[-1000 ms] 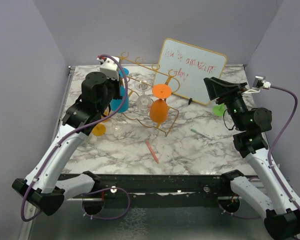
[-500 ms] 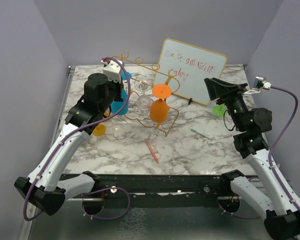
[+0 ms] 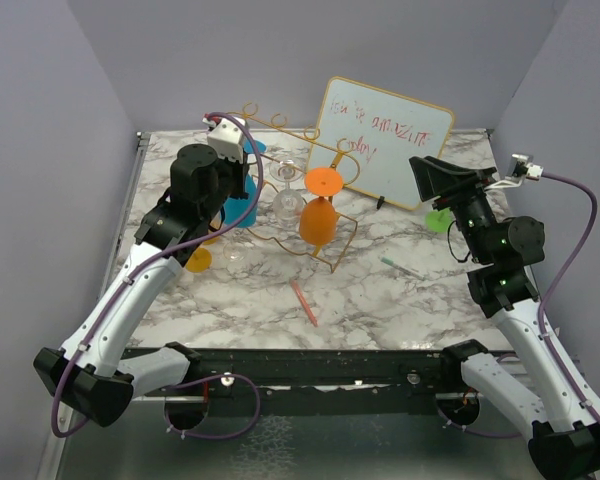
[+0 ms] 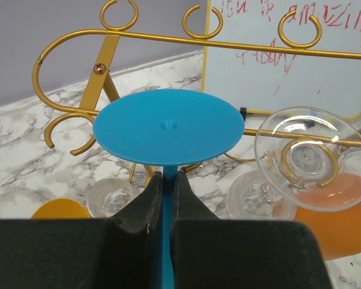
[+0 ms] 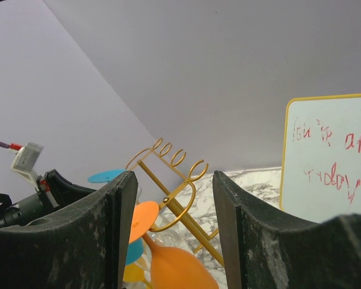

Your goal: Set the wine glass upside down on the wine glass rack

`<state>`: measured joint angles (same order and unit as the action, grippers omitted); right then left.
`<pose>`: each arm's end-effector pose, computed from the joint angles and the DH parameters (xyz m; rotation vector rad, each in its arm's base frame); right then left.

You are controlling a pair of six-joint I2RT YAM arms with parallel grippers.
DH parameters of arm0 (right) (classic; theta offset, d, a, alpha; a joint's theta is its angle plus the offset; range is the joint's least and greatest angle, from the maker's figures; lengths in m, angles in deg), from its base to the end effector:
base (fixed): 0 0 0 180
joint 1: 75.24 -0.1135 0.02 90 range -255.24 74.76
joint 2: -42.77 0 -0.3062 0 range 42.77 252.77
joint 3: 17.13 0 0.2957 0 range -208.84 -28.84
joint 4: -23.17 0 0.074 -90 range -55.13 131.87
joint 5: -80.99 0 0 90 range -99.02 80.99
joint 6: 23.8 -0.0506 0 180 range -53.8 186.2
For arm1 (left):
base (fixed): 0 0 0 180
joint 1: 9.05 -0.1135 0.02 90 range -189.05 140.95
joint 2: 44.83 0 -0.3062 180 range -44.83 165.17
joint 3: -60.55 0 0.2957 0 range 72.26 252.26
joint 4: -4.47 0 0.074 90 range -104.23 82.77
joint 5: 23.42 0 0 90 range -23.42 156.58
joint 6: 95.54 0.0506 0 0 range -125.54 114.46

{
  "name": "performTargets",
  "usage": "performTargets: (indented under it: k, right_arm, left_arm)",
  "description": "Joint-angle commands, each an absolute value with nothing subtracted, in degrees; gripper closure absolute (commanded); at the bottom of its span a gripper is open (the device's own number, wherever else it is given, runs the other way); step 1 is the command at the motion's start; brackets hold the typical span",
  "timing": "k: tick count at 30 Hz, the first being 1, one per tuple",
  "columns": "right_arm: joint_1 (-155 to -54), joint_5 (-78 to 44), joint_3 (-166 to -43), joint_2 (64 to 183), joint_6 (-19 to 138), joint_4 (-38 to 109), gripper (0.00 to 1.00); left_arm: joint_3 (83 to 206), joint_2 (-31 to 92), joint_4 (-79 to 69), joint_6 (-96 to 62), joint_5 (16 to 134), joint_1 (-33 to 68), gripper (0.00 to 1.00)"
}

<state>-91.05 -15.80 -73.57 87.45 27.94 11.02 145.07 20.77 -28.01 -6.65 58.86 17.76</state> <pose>0.1960 0.0617 0.4394 0.1261 1.1967 0.9006 0.2654 -0.1265 0.4591 0.3085 1.7845 -0.2251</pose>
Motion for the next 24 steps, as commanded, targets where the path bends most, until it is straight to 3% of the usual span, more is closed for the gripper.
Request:
performTargets:
  k: [1, 24]
  right_arm:
    - [-91.34, -14.46, -74.79, 87.23, 28.79, 11.58, 0.42]
    - [-91.38, -15.17, -74.41, 87.86, 27.35, 11.04, 0.42]
  left_arm:
    - [142.94, 21.5, -31.62, -8.17, 60.39, 17.15, 1.0]
    - [143.26, 19.47, -35.37, -14.36, 60.97, 16.79, 1.0]
